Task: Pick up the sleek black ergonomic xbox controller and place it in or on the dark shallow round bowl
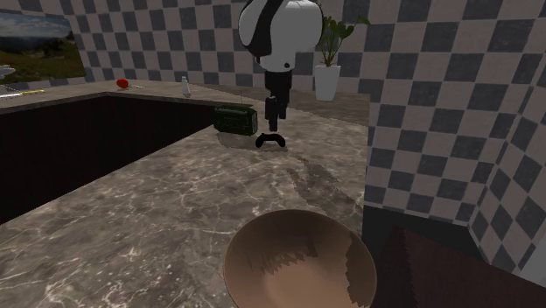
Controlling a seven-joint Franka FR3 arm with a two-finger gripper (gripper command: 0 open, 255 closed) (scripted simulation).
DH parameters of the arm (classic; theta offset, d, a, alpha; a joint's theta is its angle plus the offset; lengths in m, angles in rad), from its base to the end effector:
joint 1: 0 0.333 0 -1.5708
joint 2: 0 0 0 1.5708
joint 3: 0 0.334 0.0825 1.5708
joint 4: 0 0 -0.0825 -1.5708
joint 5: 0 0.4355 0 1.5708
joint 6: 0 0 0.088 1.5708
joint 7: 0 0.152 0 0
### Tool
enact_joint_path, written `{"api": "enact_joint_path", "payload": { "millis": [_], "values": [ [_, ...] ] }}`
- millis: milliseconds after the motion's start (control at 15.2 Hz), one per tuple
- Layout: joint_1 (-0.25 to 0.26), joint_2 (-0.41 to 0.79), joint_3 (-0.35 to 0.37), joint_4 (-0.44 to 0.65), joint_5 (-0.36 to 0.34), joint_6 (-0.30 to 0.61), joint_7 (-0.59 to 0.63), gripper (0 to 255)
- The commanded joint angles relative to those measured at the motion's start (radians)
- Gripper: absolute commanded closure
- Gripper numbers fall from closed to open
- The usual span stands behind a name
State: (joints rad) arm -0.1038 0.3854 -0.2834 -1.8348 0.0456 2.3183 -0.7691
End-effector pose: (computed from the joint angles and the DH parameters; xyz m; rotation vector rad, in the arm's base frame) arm 0.6541 -0.2551 0.2811 2.9663 0.5682 0.0876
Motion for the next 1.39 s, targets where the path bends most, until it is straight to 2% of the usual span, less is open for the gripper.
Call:
{"api": "enact_joint_path", "payload": {
  "millis": [0,396,924,990,1320],
  "values": [
    [-0.009,0.034,0.005,0.023,0.011,0.014,-0.013,0],
    [-0.020,0.085,0.014,0.019,0.027,0.067,-0.022,0],
    [-0.020,0.085,0.014,0.020,0.027,0.067,-0.022,0],
    [-0.020,0.085,0.014,0.020,0.027,0.067,-0.022,255],
    [-0.020,0.083,0.014,0.018,0.026,0.067,-0.022,255]
  ]
}}
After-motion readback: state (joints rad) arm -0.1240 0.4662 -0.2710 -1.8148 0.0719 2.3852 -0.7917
